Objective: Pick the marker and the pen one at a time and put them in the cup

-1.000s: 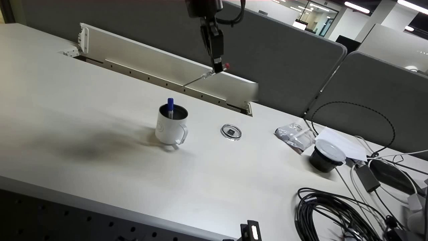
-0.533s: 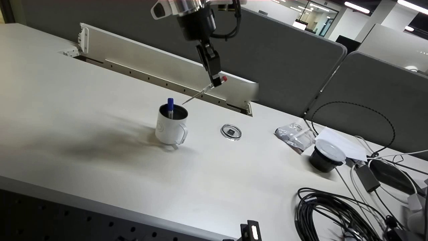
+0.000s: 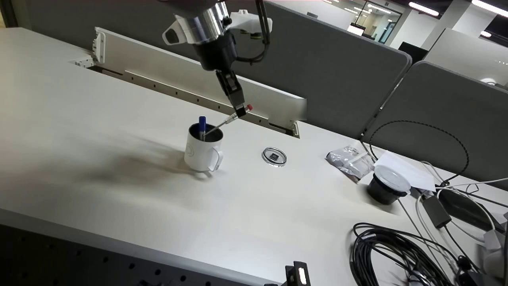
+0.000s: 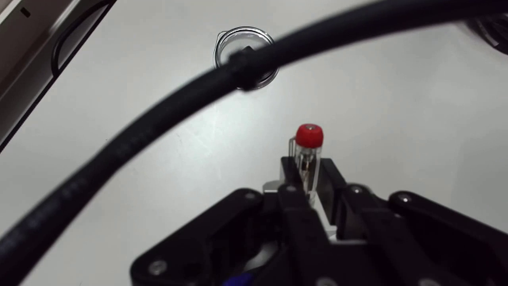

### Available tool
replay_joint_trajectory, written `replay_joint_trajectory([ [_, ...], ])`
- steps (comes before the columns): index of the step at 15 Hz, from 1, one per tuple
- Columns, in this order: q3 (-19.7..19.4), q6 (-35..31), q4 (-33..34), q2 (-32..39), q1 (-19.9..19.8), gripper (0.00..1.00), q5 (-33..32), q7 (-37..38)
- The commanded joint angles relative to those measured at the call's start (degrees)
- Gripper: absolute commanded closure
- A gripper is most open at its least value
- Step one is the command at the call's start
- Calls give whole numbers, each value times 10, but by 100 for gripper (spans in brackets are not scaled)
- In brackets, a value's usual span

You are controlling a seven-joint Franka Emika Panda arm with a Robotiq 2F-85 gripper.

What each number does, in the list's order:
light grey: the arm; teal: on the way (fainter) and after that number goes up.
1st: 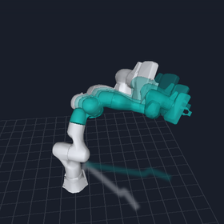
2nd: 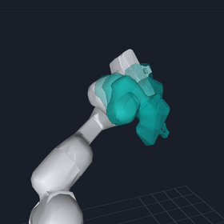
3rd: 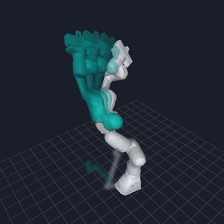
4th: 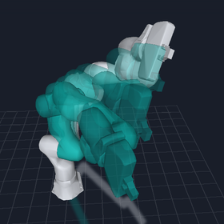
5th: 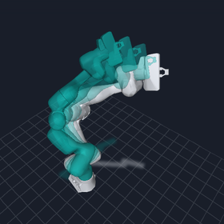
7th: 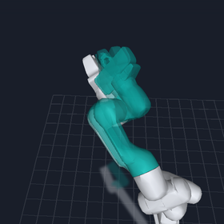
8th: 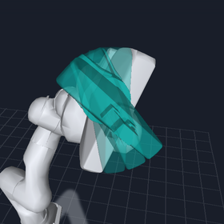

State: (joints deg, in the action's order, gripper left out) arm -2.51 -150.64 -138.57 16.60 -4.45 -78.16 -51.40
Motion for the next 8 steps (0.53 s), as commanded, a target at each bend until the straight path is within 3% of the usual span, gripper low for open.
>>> replay_joint_trajectory([
  [1, 7, -11, 18, 30, 12, 93, -65, 87],
  [4, 20, -11, 22, 51, 16, 93, -70, 102],
  [6, 27, -9, 28, 63, 13, 46, -45, 86],
  [8, 29, -11, 33, 63, 5, 43, -22, 69],
])
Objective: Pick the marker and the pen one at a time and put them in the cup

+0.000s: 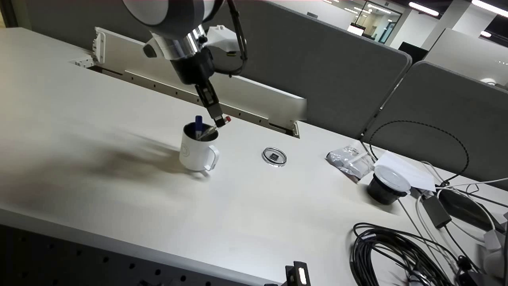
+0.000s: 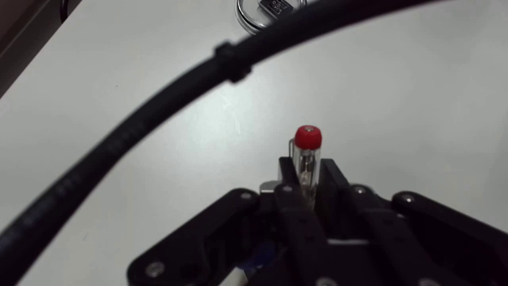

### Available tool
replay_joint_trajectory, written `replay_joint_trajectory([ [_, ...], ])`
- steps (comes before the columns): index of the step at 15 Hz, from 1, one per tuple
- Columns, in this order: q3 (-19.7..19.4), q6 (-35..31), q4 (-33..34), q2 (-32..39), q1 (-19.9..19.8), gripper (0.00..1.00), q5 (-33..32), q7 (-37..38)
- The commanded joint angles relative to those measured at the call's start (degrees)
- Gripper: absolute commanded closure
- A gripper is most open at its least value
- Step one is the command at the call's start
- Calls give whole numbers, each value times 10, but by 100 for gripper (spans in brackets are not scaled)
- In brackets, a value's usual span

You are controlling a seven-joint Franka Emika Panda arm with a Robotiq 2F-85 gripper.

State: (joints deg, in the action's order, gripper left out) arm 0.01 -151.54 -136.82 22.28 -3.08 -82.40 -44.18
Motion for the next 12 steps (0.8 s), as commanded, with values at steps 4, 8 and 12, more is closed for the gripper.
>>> replay_joint_trajectory([
  [4, 0, -5, 20, -29, -35, 20, 103, -54],
  [8, 1, -21, 15, -86, -94, 1, 283, -204],
  [12, 81, 18, 38, -84, -214, 0, 501, -404],
])
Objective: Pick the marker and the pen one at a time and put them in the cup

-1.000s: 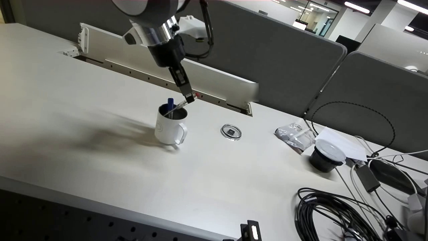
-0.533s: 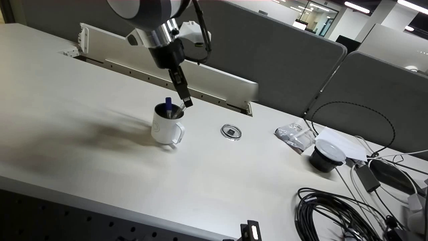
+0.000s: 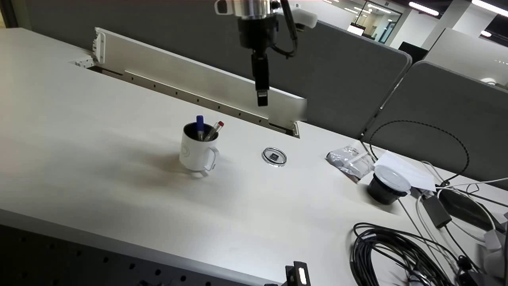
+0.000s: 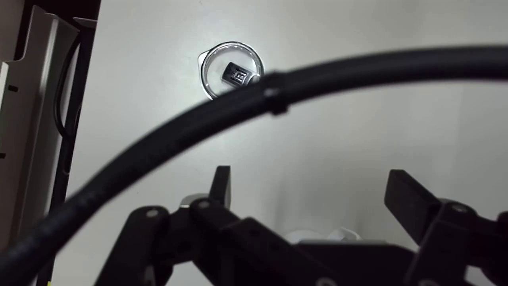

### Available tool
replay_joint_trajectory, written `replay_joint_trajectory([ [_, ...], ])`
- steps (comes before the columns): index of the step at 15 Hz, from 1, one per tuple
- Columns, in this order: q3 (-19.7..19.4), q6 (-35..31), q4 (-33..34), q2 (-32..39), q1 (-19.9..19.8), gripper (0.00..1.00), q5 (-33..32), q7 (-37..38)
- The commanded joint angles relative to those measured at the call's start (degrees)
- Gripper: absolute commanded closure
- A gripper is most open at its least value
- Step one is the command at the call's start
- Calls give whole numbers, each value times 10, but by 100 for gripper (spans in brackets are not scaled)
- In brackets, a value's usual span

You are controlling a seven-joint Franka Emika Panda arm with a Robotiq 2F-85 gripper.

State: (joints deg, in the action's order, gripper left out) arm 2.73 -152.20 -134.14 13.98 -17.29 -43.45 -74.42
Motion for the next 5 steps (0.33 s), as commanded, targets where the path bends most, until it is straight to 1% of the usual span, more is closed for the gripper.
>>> replay_joint_trajectory([
  [1, 78, 42, 19, 1, -100, 0, 166, -155],
  [2, -10, 11, 2, -5, -10, 0, 127, -114],
  [3, 0, 20, 6, -5, -25, 0, 164, -151],
  [5, 9, 25, 9, -4, -37, 0, 181, -167],
])
